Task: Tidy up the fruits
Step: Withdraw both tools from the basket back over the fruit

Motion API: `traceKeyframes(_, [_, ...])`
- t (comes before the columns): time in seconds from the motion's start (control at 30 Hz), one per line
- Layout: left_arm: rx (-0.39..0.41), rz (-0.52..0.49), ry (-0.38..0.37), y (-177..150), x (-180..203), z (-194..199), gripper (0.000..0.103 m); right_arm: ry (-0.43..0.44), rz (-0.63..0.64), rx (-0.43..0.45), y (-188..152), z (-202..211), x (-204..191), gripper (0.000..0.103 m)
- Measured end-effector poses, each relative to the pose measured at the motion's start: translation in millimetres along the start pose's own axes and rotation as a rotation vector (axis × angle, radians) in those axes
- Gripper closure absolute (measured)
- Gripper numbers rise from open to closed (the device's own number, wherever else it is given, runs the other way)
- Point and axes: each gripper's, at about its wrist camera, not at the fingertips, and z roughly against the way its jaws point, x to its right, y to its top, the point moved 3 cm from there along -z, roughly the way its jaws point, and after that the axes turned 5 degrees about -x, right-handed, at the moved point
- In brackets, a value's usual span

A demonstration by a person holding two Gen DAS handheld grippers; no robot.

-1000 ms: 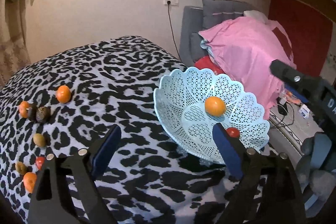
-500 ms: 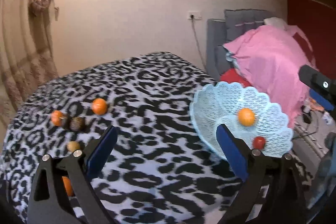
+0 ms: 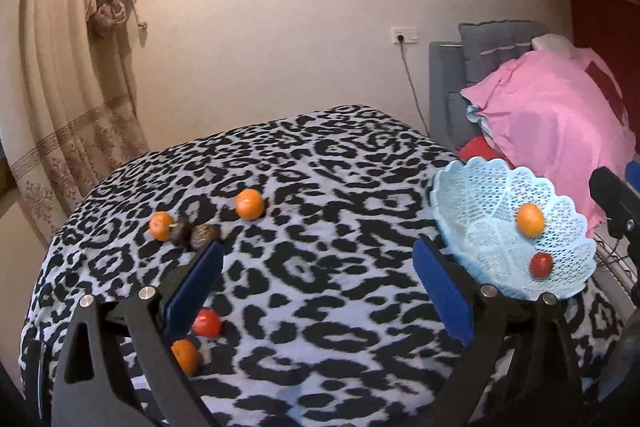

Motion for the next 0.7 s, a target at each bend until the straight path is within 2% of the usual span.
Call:
traceKeyframes(0.17, [-0.021,0.052,0.017,-10.6,-35.4,0.1,0.008,0.069,0.021,-0.032,-4.3,-4.9,-22.7,0.002])
traceKeyframes(0.37, [-0.052,0.134,0.042,-31.4,-96.4,3.6,0.008,0.194,-0.005,-0.2,-13.9,-31.7,-62.0,0.002])
traceKeyframes(0.53, [-0.101,0.212,0.097,-55.4,-145.8,6.2,0.008,0.223,0.031,-0.258,-18.8,-42.4,-90.5,0.002])
traceKeyframes(0.7, [-0.162,0.232,0.103,-79.3,-165.9,1.1,0.008,0.238,0.029,-0.312,-19.4,-54.8,-102.2,0.002])
